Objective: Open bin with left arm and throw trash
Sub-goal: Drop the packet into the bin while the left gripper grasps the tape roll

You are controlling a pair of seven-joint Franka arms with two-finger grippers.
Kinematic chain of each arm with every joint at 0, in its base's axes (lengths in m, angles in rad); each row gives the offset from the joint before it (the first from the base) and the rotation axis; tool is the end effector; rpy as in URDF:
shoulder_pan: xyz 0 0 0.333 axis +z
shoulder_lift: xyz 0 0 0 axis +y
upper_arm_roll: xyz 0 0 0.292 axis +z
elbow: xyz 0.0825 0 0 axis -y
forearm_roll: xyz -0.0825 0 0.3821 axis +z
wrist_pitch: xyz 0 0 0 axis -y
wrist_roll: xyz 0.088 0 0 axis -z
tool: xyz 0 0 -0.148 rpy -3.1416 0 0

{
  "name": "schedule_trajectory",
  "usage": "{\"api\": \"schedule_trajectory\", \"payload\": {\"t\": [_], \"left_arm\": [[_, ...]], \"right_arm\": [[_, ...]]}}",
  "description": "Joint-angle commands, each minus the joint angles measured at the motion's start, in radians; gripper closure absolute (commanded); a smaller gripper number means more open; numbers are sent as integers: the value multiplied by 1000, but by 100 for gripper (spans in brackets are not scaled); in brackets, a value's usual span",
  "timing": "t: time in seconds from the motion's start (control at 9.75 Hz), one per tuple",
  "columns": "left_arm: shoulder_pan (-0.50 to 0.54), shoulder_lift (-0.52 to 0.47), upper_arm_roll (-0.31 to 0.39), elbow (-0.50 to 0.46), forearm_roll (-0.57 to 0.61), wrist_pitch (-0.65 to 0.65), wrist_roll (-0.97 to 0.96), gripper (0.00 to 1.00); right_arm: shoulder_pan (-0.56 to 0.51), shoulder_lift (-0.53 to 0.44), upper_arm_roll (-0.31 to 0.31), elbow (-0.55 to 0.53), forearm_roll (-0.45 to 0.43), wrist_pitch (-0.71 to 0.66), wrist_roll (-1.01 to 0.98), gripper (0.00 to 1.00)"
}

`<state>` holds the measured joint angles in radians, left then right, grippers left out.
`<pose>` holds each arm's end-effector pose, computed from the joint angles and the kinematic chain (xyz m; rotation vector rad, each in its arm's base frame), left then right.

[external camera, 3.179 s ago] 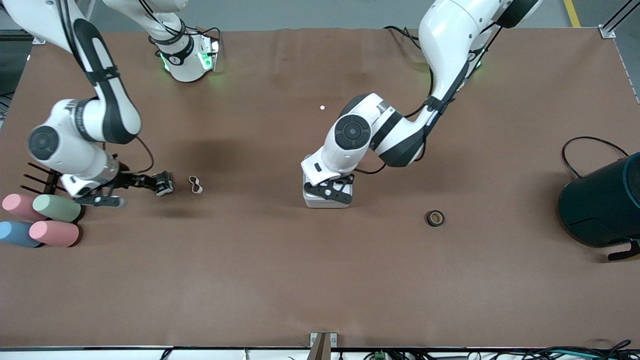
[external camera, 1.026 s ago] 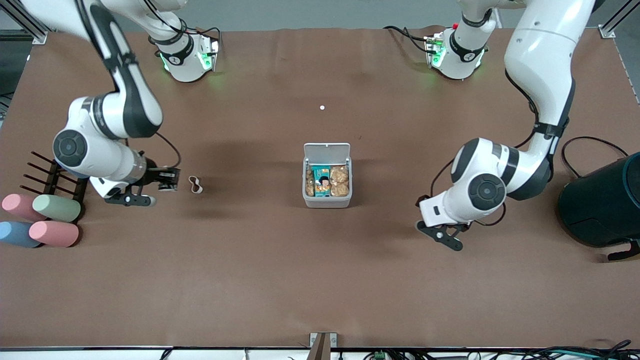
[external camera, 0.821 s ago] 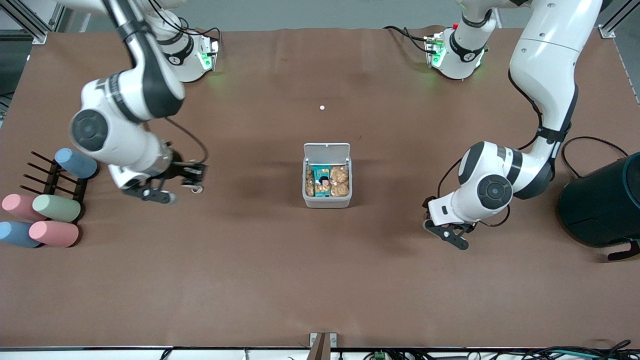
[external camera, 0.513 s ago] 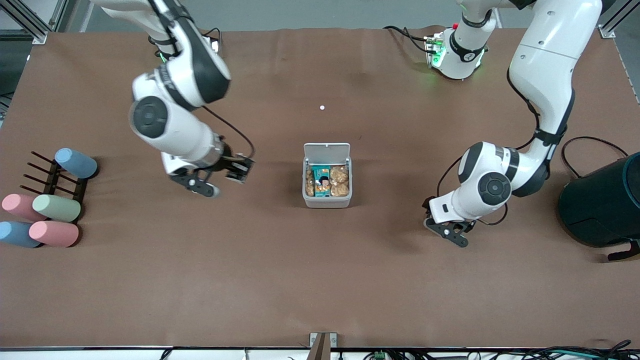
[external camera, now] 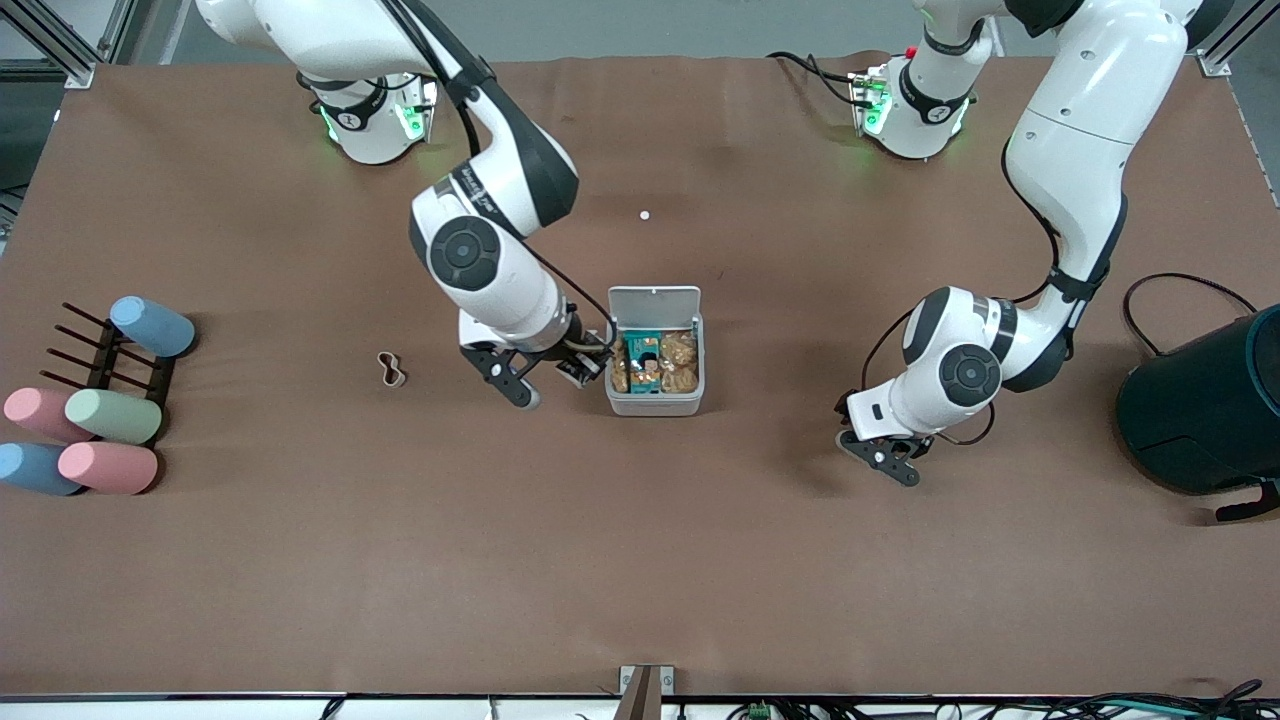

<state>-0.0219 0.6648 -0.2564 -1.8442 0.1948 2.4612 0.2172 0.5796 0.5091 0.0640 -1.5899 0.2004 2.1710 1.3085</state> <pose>0.5999 -0.1684 0.1127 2.9672 -0.9144 -0.0305 0.5420 0.4194 0.2875 -2.7407 1.1293 0.1869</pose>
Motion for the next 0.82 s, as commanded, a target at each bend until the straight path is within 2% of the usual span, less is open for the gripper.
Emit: {"api": "schedule_trajectory", "payload": {"t": [0.0,0.31,0.41,0.51,0.62,0.72], "left_arm": [[4,-19,-7,-21,17,12,-31,98],[2,-30,-11,-9,17,9,-24,100],[2,-34,-12,3,17,9,-30,100],[2,-42,-36,34,12,2,-32,100],[-6,-45,-53,61,14,-31,-32,100],[-12,-45,-87,107,5,-94,-59,100]], "right_arm": [[48,35,-10,33,14,3,95,79],[85,75,-10,65,11,6,135,75],[85,89,-10,70,11,19,135,70],[83,94,-10,73,11,33,135,60],[82,95,-12,73,10,33,126,34],[77,95,-12,79,4,33,115,17]]}}
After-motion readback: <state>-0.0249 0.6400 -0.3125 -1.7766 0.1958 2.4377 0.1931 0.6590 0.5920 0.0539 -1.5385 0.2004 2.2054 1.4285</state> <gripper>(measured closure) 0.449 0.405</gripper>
